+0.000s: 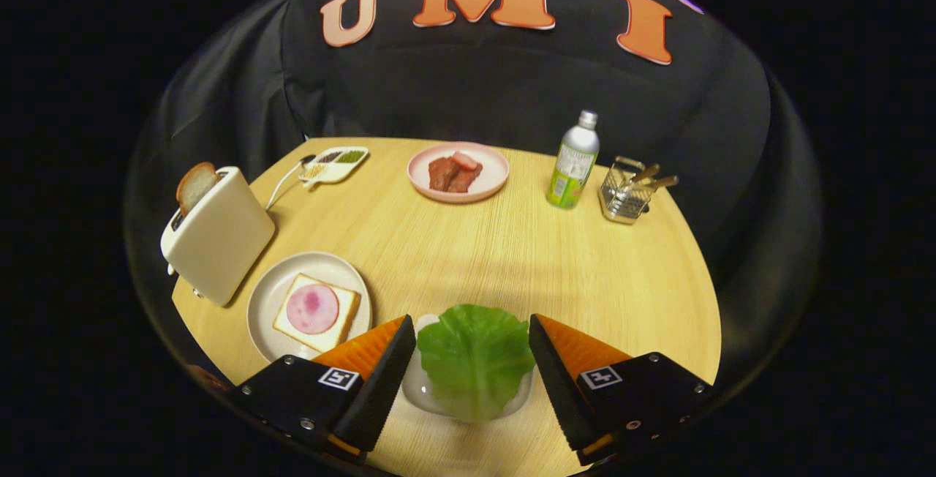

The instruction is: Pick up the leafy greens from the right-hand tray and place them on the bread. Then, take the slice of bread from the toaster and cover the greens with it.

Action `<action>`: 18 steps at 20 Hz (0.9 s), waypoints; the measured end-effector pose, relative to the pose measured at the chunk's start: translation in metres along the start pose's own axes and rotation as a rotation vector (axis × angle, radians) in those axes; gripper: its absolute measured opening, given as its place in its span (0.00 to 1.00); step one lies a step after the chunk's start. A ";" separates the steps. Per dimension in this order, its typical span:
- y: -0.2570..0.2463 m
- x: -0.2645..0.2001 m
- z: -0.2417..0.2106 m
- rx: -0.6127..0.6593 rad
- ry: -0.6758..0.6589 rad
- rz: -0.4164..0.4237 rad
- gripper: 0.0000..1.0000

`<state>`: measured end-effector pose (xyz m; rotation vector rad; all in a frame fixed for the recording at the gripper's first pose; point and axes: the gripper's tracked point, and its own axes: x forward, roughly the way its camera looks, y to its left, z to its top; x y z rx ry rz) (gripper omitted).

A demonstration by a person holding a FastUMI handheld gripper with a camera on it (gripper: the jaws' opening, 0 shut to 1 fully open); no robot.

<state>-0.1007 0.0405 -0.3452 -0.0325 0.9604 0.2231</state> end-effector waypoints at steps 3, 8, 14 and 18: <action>-0.005 0.019 -0.033 -0.012 0.110 -0.011 0.93; -0.005 0.039 -0.056 -0.045 0.222 0.004 0.90; 0.004 0.054 -0.073 -0.025 0.325 0.023 0.79; 0.000 0.055 -0.073 -0.012 0.337 0.025 0.61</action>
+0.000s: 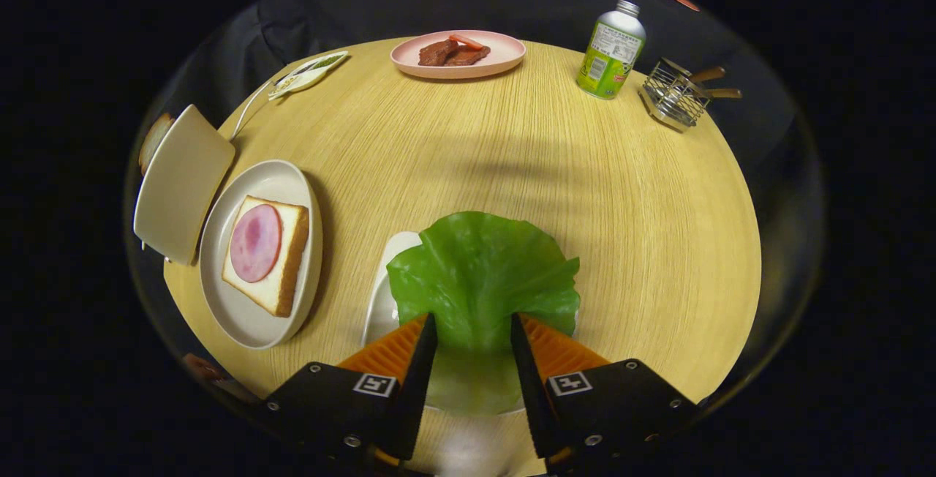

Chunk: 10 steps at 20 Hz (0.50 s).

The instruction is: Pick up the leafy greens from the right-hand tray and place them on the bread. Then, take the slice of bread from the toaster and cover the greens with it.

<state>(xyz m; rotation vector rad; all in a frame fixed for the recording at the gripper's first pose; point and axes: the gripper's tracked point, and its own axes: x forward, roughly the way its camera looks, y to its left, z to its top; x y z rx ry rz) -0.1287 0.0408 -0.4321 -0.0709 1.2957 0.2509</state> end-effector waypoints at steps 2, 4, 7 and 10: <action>-0.003 0.000 0.001 0.016 -0.003 -0.012 0.44; -0.003 0.000 0.002 0.033 -0.003 -0.026 0.17; 0.002 -0.001 0.002 0.080 0.015 -0.013 0.03; 0.006 -0.013 0.013 0.120 -0.031 0.019 0.01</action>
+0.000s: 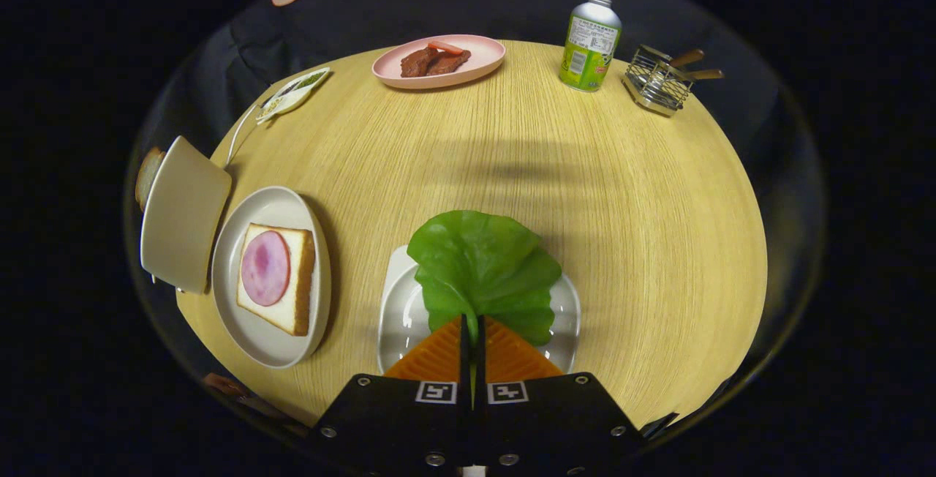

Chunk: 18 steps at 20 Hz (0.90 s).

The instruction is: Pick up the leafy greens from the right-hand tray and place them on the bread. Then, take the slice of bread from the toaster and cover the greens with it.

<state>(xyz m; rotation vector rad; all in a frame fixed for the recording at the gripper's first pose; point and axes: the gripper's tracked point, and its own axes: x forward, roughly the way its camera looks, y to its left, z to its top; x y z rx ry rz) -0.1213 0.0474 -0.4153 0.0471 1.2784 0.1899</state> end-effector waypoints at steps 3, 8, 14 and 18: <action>0.008 -0.019 0.011 0.021 -0.036 0.029 0.01; 0.038 -0.049 0.030 0.001 -0.086 0.082 0.01; 0.095 -0.068 0.047 -0.032 -0.113 0.184 0.02; 0.125 -0.058 0.046 -0.076 -0.096 0.210 0.02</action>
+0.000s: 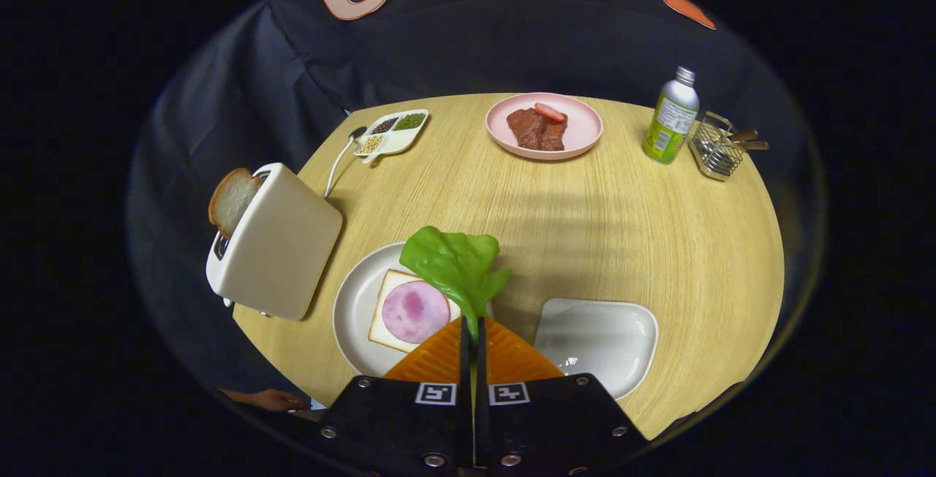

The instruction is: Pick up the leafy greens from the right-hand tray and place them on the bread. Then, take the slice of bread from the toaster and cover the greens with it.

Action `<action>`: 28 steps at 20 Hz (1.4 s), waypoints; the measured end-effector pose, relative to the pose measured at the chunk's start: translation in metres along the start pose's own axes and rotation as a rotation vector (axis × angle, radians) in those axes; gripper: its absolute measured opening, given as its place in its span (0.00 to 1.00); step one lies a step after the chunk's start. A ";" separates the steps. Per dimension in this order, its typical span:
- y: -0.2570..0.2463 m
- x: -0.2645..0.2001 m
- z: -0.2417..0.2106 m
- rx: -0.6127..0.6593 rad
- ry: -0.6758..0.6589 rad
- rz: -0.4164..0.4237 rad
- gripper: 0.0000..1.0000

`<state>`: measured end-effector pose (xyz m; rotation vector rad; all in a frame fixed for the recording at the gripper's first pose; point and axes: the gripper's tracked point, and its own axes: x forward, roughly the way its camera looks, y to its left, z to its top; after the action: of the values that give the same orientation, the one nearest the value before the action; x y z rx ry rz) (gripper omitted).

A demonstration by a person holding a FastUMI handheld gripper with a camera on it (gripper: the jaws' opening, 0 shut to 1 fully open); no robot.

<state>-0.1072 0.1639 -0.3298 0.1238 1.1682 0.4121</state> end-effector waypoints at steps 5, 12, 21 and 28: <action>0.028 0.025 0.001 -0.014 0.038 0.033 0.02; 0.049 0.054 -0.015 0.003 0.130 0.048 0.04; 0.081 0.058 -0.017 0.005 0.143 0.082 0.41; 0.110 0.015 0.031 0.017 0.037 0.095 0.61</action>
<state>-0.1018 0.2743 -0.2972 0.1878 1.2061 0.4899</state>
